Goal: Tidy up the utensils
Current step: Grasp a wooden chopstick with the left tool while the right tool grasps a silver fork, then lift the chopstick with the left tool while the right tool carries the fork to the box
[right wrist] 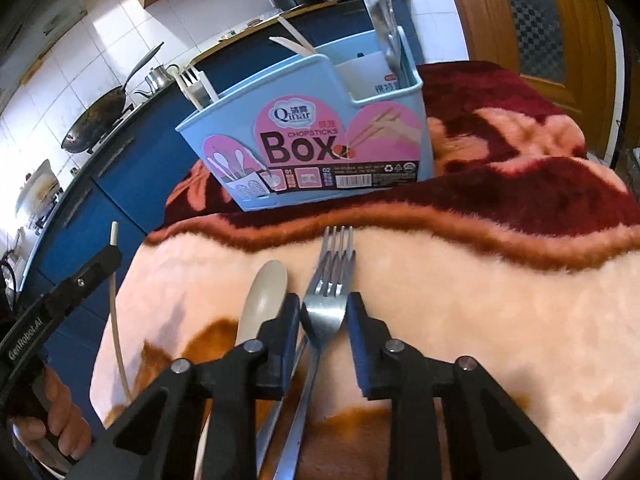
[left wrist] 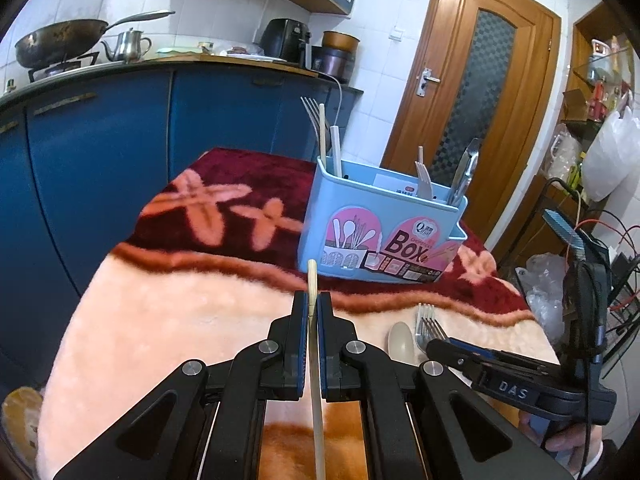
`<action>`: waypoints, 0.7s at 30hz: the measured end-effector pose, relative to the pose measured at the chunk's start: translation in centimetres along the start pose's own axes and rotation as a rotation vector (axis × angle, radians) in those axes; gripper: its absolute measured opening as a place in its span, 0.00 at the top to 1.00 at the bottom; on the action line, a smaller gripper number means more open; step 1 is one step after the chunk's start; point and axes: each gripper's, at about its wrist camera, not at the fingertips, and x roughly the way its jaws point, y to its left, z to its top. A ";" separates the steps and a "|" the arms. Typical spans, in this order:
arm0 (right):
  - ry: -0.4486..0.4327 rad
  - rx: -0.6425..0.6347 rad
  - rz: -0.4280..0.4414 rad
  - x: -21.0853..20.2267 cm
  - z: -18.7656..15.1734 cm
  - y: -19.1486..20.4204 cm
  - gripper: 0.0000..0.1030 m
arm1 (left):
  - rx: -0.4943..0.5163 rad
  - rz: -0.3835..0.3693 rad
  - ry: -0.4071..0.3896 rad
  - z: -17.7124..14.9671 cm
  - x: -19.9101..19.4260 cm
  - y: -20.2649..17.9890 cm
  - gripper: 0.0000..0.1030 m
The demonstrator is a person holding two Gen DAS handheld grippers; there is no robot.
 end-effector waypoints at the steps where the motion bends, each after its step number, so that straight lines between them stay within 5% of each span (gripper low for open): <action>1: -0.002 0.004 0.002 -0.2 -0.2 0.0 0.75 | -0.002 -0.002 -0.001 0.0 0.0 0.0 0.96; 10: -0.064 -0.026 0.020 -2.7 -1.1 0.7 0.77 | -0.010 -0.003 -0.011 0.0 -0.5 0.2 0.96; 21: -0.291 -0.084 0.018 -7.1 -0.5 2.0 0.77 | -0.011 -0.035 -0.071 0.8 -1.8 -0.2 0.96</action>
